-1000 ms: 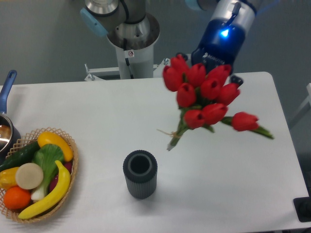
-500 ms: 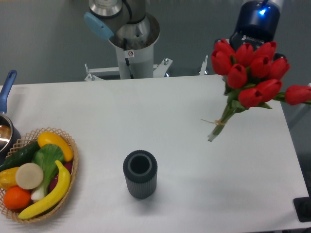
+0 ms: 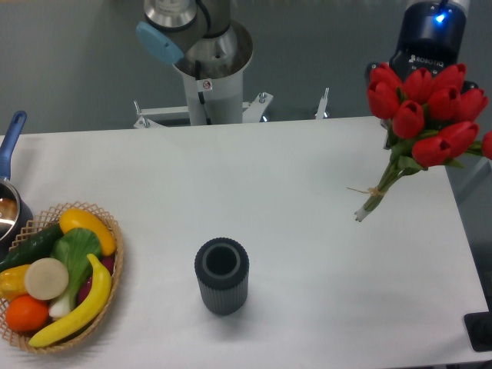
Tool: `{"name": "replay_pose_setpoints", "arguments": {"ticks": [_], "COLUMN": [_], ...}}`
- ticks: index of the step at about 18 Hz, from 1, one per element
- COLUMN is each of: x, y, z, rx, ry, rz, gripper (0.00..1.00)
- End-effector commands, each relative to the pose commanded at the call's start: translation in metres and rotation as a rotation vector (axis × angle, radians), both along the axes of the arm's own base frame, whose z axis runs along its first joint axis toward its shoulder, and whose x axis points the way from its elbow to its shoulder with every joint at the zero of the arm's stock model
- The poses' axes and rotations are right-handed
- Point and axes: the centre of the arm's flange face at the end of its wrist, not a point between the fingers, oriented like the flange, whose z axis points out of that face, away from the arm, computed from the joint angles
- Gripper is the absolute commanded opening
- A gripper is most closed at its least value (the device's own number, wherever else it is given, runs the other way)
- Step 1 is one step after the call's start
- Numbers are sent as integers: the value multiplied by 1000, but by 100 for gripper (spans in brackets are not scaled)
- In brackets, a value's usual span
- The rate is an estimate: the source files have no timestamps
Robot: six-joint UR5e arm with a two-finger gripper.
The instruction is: Pick up the flowers from the vase
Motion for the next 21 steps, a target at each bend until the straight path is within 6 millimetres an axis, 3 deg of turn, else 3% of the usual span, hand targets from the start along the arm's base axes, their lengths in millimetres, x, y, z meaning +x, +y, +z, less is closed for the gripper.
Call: {"name": "replay_pose_setpoints", "arguments": {"ticks": [12,21], "x": [-2,-1], "y": [-7,-8], "z": [-14,-12], "rx": [-5,-9], "ry": [-25,-22], "rz": [11,17], "gripper": [41,41]}}
